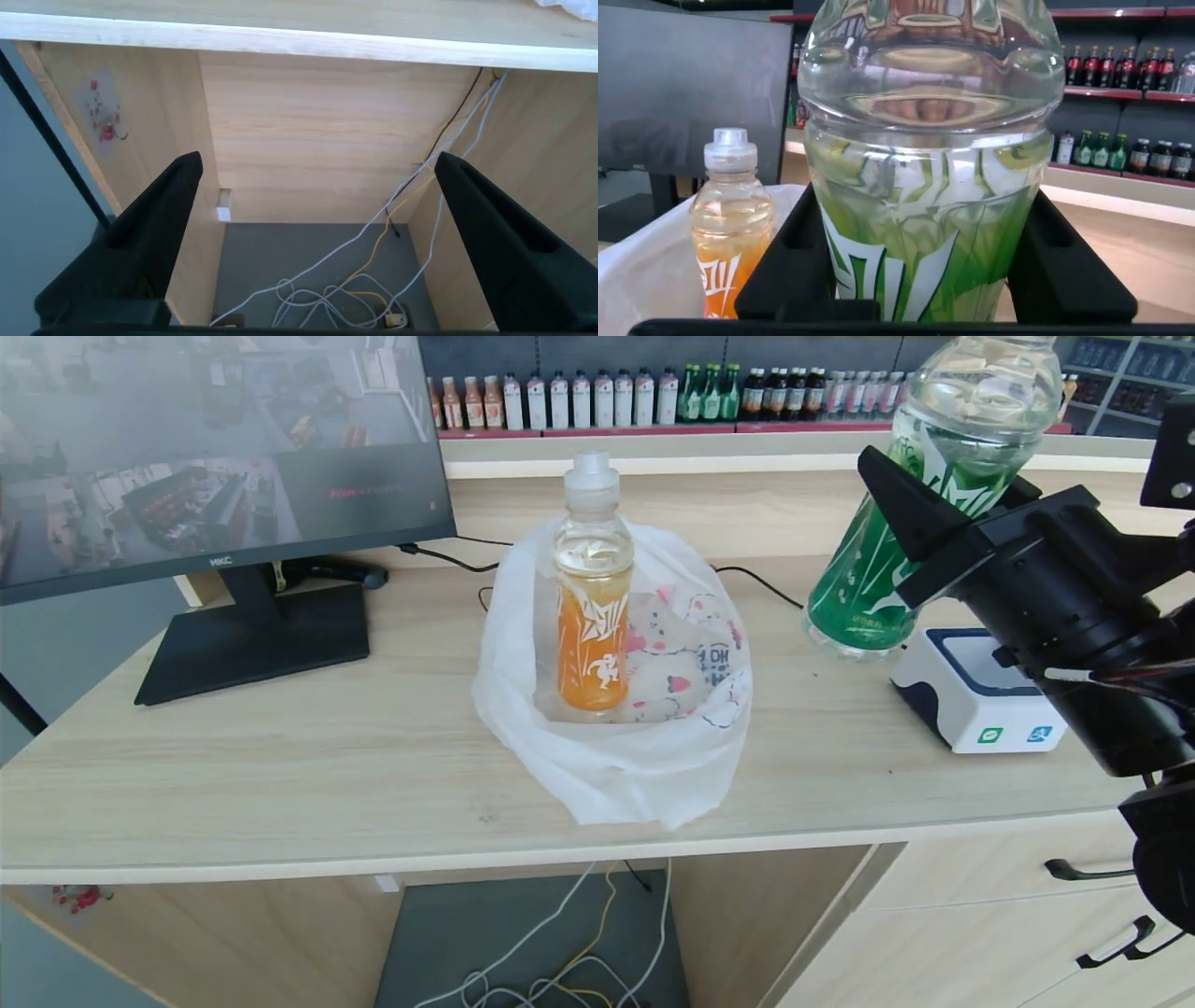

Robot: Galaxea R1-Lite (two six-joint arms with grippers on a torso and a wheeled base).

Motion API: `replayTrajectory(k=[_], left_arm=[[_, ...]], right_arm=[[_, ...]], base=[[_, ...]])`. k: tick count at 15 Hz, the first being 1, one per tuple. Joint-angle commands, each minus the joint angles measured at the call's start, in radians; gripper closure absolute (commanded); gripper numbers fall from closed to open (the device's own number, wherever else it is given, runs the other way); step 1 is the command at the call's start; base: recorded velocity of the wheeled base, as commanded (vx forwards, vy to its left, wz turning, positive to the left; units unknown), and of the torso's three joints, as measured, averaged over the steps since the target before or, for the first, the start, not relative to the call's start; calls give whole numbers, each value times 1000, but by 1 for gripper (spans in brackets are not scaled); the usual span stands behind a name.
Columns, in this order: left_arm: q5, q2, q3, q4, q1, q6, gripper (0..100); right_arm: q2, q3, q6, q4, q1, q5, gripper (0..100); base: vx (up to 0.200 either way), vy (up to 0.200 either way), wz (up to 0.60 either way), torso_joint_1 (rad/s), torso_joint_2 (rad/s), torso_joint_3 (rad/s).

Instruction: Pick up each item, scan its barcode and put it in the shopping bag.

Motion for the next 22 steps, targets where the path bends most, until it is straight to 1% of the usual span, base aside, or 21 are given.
replayTrajectory(k=[1, 7, 9, 13, 14, 16, 22], left_arm=[[0, 0, 0, 0, 0, 0, 0], [0, 0, 0, 0, 0, 0, 0], [0, 0, 0, 0, 0, 0, 0], [0, 0, 0, 0, 0, 0, 0], [0, 0, 0, 0, 0, 0, 0], [0, 0, 0, 0, 0, 0, 0], [0, 0, 0, 0, 0, 0, 0]], right_arm=[[0, -1, 0, -1, -2, 0, 100], [50, -59, 1, -2, 8, 6, 100], [76, -70, 1, -1, 32, 6, 100], [125, -94, 1, -1, 32, 6, 100], [157, -125, 1, -1, 34, 6, 100], [183, -145, 1, -1, 34, 6, 100], [224, -176, 3, -1, 34, 6, 100]], base=[[0, 0, 0, 0, 0, 0], [0, 0, 0, 0, 0, 0], [0, 0, 0, 0, 0, 0], [0, 0, 0, 0, 0, 0], [0, 0, 0, 0, 0, 0], [0, 0, 0, 0, 0, 0], [0, 0, 0, 0, 0, 0]])
